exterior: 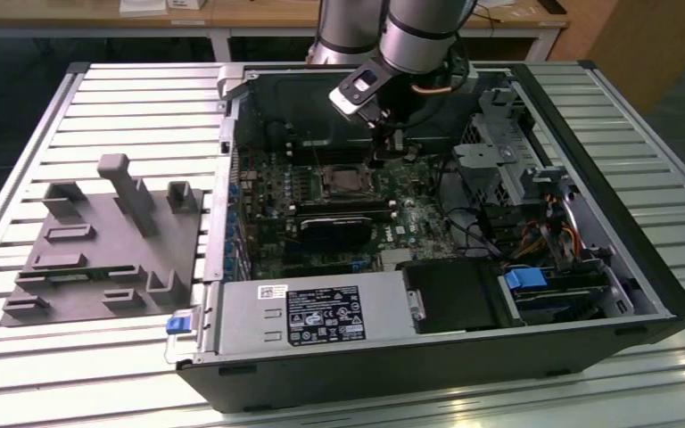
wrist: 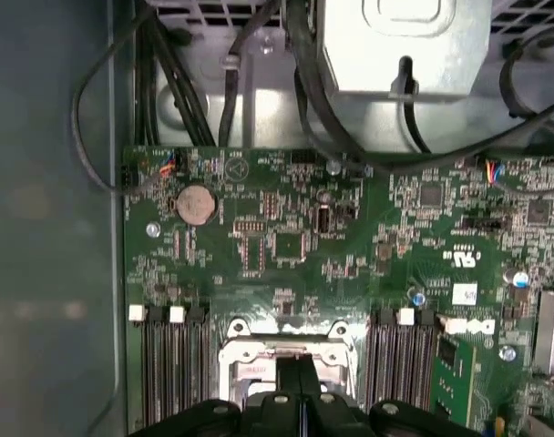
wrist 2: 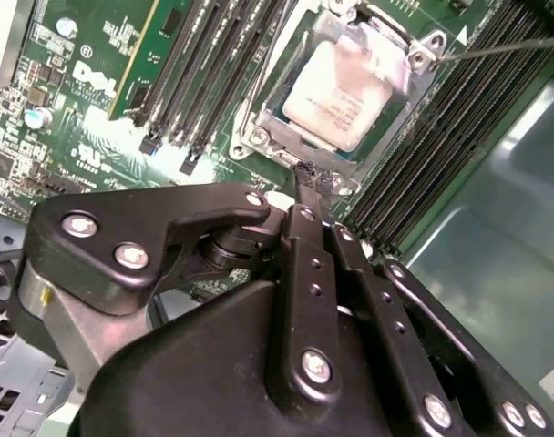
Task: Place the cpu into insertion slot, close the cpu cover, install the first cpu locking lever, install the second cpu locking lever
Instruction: 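Close the cpu cover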
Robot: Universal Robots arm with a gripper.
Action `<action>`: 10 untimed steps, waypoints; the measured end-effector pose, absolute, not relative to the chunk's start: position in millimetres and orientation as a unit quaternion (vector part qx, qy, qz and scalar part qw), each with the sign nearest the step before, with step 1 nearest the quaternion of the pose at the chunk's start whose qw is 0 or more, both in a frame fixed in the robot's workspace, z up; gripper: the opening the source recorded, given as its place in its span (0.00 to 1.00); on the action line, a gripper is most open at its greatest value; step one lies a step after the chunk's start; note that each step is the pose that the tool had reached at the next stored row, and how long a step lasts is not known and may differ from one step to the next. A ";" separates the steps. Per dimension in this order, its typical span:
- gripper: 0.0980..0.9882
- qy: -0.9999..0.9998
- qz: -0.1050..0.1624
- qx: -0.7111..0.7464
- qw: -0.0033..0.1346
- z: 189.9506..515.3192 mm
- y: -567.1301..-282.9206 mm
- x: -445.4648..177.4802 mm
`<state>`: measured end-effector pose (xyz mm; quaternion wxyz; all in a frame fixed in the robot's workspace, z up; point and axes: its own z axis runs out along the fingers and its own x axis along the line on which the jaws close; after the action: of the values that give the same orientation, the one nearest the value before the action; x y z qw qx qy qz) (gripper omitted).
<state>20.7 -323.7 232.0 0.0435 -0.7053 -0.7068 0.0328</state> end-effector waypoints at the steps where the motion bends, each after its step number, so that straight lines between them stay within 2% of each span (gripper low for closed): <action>1: 0.00 -0.707 0.033 -0.705 0.043 232.1 -323.7 20.3; 5: 0.00 -0.707 0.030 -0.705 0.041 232.0 -323.7 18.3; 10: 0.00 -0.708 0.011 -0.705 0.021 230.6 -323.7 10.5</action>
<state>10.5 -323.7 230.6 0.0214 -0.7054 -0.7084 0.0107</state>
